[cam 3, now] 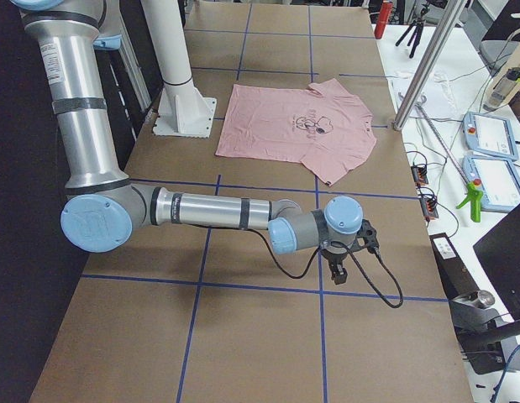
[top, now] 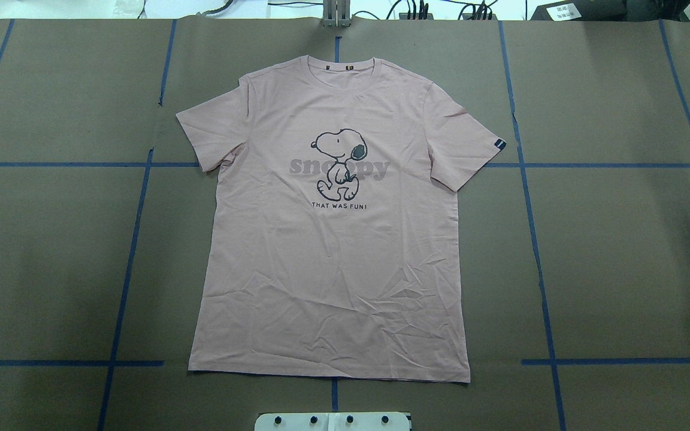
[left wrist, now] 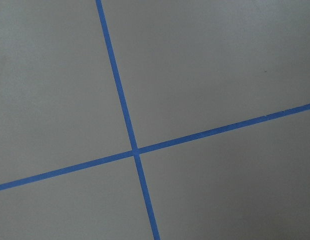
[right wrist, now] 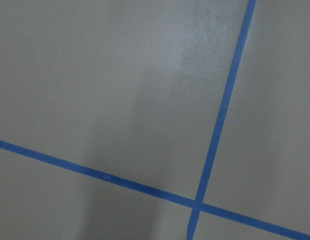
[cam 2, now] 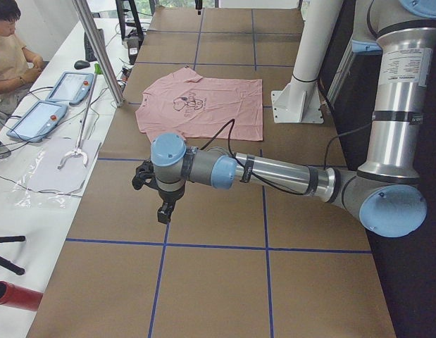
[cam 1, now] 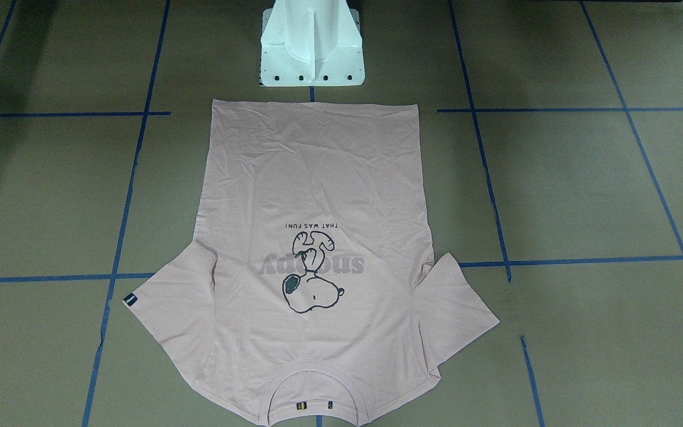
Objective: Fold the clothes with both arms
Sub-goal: 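Move the right arm in toward the shirt's sleeve nearest it, then lower the right gripper onto the sleeve and fold it inward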
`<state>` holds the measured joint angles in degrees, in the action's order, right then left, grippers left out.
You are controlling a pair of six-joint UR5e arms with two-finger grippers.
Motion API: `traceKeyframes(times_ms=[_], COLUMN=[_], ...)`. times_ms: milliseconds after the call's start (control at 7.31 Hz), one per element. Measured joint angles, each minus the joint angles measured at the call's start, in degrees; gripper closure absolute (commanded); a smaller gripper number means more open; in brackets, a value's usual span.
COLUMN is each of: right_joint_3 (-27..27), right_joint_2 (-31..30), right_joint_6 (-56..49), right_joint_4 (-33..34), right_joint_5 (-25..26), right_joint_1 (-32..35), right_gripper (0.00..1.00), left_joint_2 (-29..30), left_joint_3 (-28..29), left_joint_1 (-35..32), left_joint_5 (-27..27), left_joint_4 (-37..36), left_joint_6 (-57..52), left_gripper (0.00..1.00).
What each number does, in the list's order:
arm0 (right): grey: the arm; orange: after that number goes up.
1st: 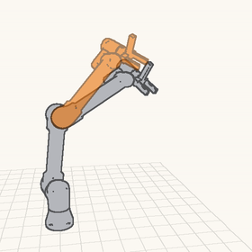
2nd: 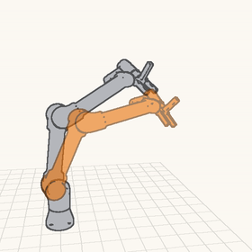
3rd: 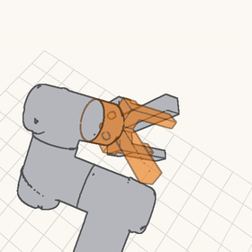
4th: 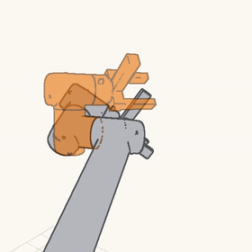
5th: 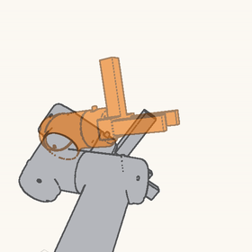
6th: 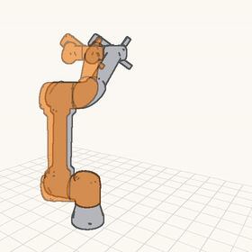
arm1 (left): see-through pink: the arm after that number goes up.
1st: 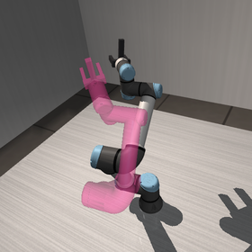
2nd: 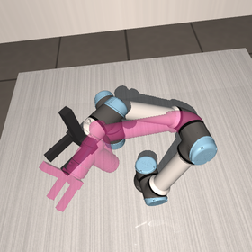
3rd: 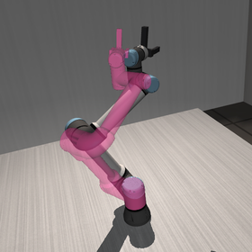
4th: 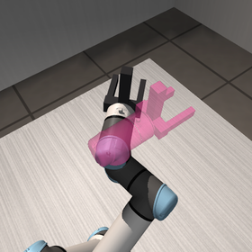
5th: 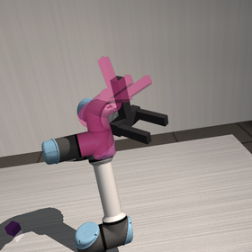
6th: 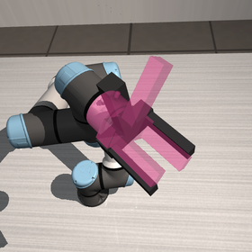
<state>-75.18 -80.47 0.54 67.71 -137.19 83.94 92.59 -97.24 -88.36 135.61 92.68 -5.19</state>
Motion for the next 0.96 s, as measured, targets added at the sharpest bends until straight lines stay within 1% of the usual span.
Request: traceKeyframes(times_ms=[137,274,410,547,684,821,958], right_joint_3=[0.9,1.1,1.1,1.2,1.5,1.8,2.6], right_joint_2=[0.8,2.7,6.1,10.5,14.4,17.3,19.8], right_joint_6=[4.1,11.0,20.3,31.6,42.3,51.7,59.8], right_joint_4=[-2.5,-3.5,-4.3,-5.6,-7.5,-9.6,-10.9], right_joint_5=[0.0,0.0,0.2,1.7,5.9,12.1,17.1], right_joint_1=[-2.3,-5.5,-9.4,-13.9,-18.7,-23.5,-27.4], right_gripper=[0.0,0.0,0.0,0.0,0.03,0.14,0.17], left_joint_2=[0.0,-0.1,-0.2,-0.2,-0.2,-0.2,-0.2], left_joint_3=[0.1,0.2,0.3,0.2,0.1,0.0,-0.1], left_joint_1=[0.1,0.1,0.2,0.2,0.3,0.3,0.3], left_joint_5=[0.0,0.1,0.1,0.1,0.2,0.2,0.2], left_joint_4=[0.0,0.0,0.0,0.0,0.0,0.0,0.1], left_joint_6=[0.0,-0.1,-0.1,-0.1,-0.1,-0.1,-0.1], left_gripper=[0.0,0.0,0.0,0.0,0.0,0.0,0.0])
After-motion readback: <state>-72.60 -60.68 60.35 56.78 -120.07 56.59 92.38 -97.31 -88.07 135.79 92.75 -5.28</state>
